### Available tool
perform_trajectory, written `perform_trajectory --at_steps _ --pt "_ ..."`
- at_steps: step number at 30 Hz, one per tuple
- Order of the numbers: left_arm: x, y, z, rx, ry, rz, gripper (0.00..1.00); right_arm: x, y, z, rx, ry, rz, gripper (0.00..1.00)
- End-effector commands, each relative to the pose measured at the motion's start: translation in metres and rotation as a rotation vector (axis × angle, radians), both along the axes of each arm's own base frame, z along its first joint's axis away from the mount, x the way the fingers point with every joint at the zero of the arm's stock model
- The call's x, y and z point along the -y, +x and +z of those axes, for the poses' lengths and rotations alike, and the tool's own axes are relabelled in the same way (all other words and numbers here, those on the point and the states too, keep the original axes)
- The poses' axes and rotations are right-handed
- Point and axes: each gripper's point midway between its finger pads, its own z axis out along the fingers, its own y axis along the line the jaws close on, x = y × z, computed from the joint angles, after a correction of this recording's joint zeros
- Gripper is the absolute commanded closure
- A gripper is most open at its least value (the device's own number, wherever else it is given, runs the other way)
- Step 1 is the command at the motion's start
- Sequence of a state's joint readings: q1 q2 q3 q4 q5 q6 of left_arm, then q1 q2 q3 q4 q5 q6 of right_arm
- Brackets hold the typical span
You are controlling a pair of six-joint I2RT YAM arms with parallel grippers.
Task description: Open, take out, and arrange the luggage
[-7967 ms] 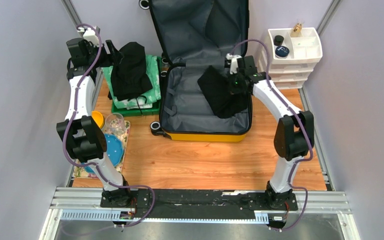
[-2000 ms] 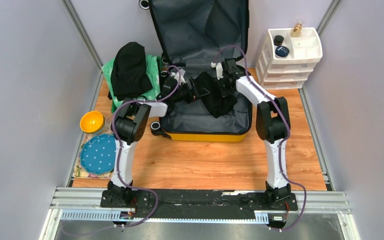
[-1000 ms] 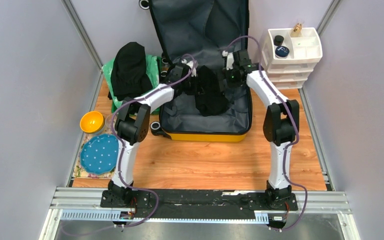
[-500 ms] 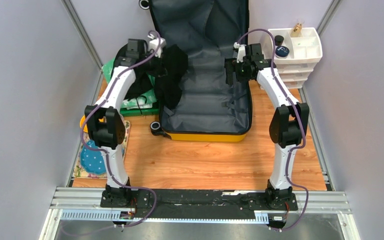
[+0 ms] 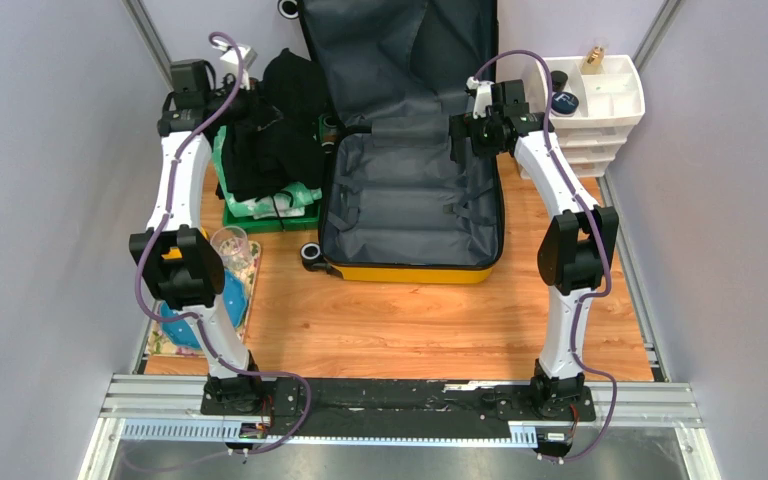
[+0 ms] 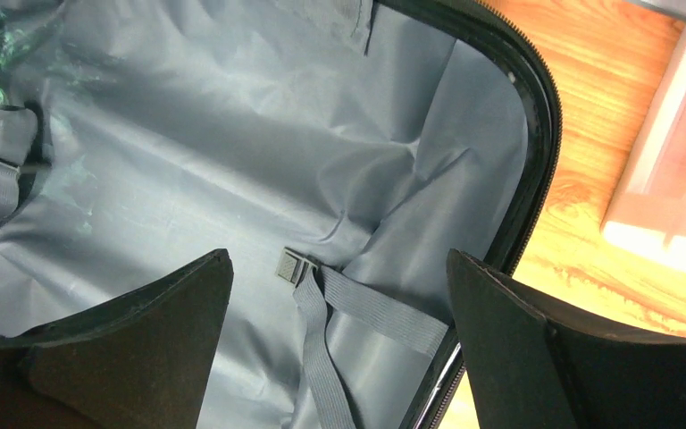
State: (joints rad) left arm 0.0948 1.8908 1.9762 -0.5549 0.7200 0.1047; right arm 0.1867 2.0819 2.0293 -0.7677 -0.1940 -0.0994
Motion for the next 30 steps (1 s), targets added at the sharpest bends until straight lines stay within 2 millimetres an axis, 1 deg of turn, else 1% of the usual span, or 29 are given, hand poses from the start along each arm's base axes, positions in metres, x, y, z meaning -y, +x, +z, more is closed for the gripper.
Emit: perform_trajectory --at_steps 1,2,3,4,5,6,7,9,10,11,12,14,15,16,17,18,19,20,21,22,23,24,25,27,28,29,30 --pt "-0.044 0.005 0.052 0.120 -0.065 0.080 1.00 -0.005 0.008 0.012 0.029 0.012 0.019 0.07" --pt "-0.055 0.009 0.048 0.117 -0.070 0.101 1.00 -0.005 0.008 0.010 0.026 0.013 0.020 0.07" --pt "-0.072 0.012 0.036 0.100 -0.072 0.131 1.00 -0.005 0.009 0.010 0.023 0.014 0.020 0.07" --pt "-0.080 0.016 0.025 0.087 -0.081 0.134 1.00 -0.006 0.008 0.011 0.021 0.016 0.022 0.07" --pt "-0.090 0.021 0.020 0.086 -0.091 0.164 1.00 -0.005 0.009 0.010 0.019 0.015 0.019 0.07" --pt "-0.096 0.024 0.009 0.056 -0.117 0.190 1.00 -0.006 0.009 0.009 0.019 0.015 0.021 0.07" --pt "-0.103 0.030 -0.006 0.027 -0.139 0.194 1.00 -0.005 0.008 0.009 0.013 0.013 0.022 0.07" --pt "-0.108 0.036 -0.026 -0.019 -0.156 0.208 1.00 -0.005 0.007 0.007 0.008 0.012 0.022 0.07" --pt "-0.105 0.039 -0.043 -0.054 -0.174 0.194 0.96 -0.005 0.006 0.006 0.003 0.010 0.021 0.07" --pt "-0.106 0.041 -0.054 -0.076 -0.172 0.206 0.95 -0.004 0.006 0.006 0.002 0.011 0.018 0.07" --pt "-0.108 0.040 -0.075 -0.129 -0.184 0.237 0.95 -0.005 0.006 0.005 0.001 0.009 0.019 0.07" --pt "-0.117 0.042 -0.107 -0.192 -0.169 0.296 0.92 -0.004 0.006 0.005 -0.002 0.010 0.015 0.07" --pt "-0.119 0.042 -0.121 -0.222 -0.165 0.316 0.90 -0.005 0.005 0.004 -0.005 0.011 0.015 0.08" --pt "-0.121 0.043 -0.136 -0.249 -0.163 0.310 0.86 -0.005 0.005 0.004 -0.004 0.012 0.015 0.08" --pt "-0.118 0.041 -0.145 -0.278 -0.151 0.302 0.82 -0.004 0.005 0.004 -0.006 0.010 0.016 0.08" --pt "-0.118 0.045 -0.142 -0.262 -0.128 0.293 0.77 -0.004 0.005 0.004 -0.008 0.009 0.015 0.08" --pt "-0.115 0.045 -0.144 -0.266 -0.125 0.278 0.70 -0.004 0.004 0.004 -0.007 0.008 0.014 0.08" --pt "-0.112 0.045 -0.143 -0.268 -0.116 0.269 0.65 -0.003 0.004 0.004 -0.007 0.007 0.012 0.08" --pt "-0.113 0.047 -0.136 -0.251 -0.112 0.267 0.61 -0.004 0.004 0.004 -0.009 0.009 0.015 0.08" --pt "-0.112 0.046 -0.129 -0.240 -0.109 0.269 0.53 -0.004 0.003 0.005 -0.008 0.010 0.014 0.08" --pt "-0.113 0.045 -0.128 -0.246 -0.111 0.278 0.49 -0.004 0.003 0.005 -0.008 0.010 0.014 0.08" --pt "-0.114 0.045 -0.122 -0.237 -0.103 0.287 0.44 -0.004 0.003 0.006 -0.007 0.011 0.013 0.08" --pt "-0.120 0.043 -0.113 -0.223 -0.080 0.316 0.39 -0.004 0.003 0.006 -0.008 0.010 0.014 0.08" --pt "-0.127 0.039 -0.102 -0.213 -0.060 0.336 0.36 -0.004 0.002 0.009 0.000 0.011 0.016 0.08" --pt "-0.129 0.034 -0.088 -0.193 -0.057 0.340 0.30 -0.004 0.001 0.010 0.000 0.011 0.021 0.08" --pt "-0.129 0.031 -0.081 -0.182 -0.057 0.337 0.28 -0.004 0.000 0.012 0.004 0.013 0.022 0.08" --pt "-0.129 0.027 -0.067 -0.160 -0.054 0.341 0.24 -0.004 0.000 0.013 0.008 0.016 0.027 0.08"
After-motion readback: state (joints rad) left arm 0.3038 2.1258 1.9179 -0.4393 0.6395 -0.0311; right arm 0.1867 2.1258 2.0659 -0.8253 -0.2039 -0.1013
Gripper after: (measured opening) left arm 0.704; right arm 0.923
